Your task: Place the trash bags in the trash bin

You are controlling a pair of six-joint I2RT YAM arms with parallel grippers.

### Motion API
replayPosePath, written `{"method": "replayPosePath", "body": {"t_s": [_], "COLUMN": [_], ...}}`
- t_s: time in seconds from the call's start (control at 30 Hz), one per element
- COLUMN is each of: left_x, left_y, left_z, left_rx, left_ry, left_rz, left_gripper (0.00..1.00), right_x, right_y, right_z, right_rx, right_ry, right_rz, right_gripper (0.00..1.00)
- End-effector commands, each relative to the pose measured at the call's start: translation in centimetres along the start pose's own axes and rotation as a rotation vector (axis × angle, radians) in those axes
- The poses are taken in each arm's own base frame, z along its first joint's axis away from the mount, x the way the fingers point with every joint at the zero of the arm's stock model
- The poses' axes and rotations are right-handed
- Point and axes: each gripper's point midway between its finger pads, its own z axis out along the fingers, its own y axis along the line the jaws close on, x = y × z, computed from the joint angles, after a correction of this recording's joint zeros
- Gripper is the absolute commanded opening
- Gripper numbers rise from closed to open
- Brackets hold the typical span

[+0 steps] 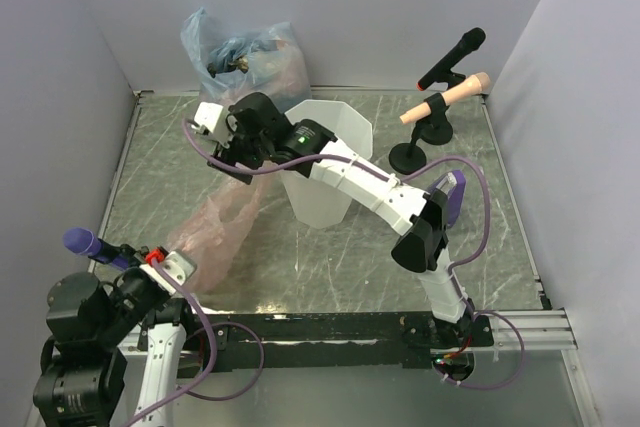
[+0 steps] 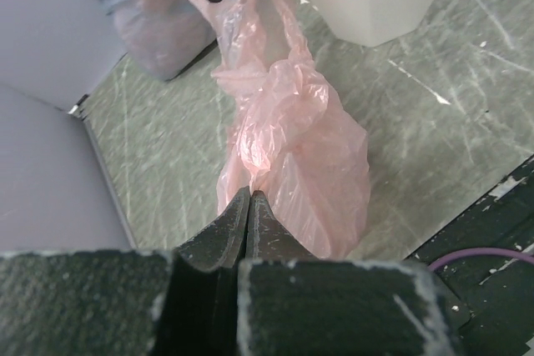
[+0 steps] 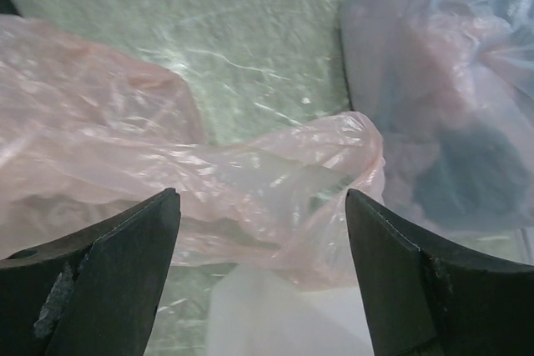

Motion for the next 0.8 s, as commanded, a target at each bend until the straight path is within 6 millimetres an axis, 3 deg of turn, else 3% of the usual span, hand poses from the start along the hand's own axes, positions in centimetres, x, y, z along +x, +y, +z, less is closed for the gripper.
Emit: {"method": "replayPosePath", "body": {"t_s": [0.0,0.2,0.47,0.57,0.67,0.77], "left_x": [0.9,1.9,2.1,2.2,2.2,1.8], "left_y": [-0.1,-0.3,-0.3,-0.3,-0.1,1.4], "left_z": [-0.9,-1.6,-1.6,-1.5,-1.2,-1.0], "left_rx": [-0.053,-0.075,-0.074,-0.075,-0.089,-0.168], "left_ry": [0.022,0.061,0.069,0.07,0.063,0.051], "left_rz": [0.013,0.017,0.023,0.015,-0.013,-0.082], "left_gripper": [0.01,0.01,0.01,0.0,0.01,0.01], "right_x": [-0.1,1.6,4.8,4.9,3.7,1.9], "right_y": [-2.8,-5.0,-4.8,-4.9,-5.1,-5.1], "right_z": [-0.4,1.6,4.5,4.8,4.0,2.2], "right_rx": [0.12,0.174,0.167,0.167,0.165,0.156], "right_ry": [0.001,0.05,0.139,0.133,0.1,0.051], "right_rz": [-0.085,-0.093,-0.118,-0.111,-0.094,-0.072], "right_gripper": [0.86,0.83,0.78,0.61,0.41,0.09]}}
